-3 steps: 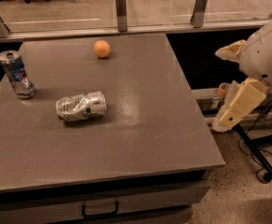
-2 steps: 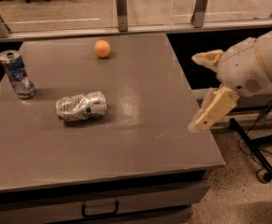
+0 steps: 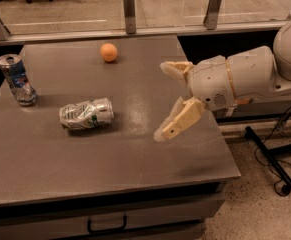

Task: Move 7up can near orange

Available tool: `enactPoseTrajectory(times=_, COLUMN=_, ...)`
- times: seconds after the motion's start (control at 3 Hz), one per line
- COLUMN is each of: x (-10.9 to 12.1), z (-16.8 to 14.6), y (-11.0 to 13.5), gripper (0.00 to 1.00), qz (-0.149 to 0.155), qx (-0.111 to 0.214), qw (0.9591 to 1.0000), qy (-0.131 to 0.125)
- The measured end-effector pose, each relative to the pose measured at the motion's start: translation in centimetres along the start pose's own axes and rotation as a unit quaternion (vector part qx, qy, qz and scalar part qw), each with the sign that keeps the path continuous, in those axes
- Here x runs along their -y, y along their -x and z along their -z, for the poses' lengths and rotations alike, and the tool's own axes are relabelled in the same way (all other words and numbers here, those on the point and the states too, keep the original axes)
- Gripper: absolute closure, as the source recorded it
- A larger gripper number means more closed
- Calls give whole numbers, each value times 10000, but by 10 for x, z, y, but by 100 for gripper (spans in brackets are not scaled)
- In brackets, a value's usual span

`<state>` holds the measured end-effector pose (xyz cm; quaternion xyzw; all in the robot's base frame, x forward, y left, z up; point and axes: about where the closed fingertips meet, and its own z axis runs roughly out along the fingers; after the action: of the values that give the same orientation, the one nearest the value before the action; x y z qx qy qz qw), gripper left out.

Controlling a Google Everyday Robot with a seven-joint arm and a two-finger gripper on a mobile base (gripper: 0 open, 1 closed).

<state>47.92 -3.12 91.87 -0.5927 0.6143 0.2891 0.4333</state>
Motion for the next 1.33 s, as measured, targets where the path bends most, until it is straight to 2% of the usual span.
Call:
enactPoseTrajectory(times=0.33, x=0, z=-1, y=0, gripper=0, qz=-2, qx=4, qw=10000, qy=7)
enactPoseTrajectory(times=1.0, x=4, z=-68, y=-28, gripper=0, qz=-234, qx=-33, qw=9985, qy=501)
enactPoseTrajectory(times=1.33, x=15, z=-99, y=-29, gripper=0, qz=-249, qx=82, qw=9977, qy=631)
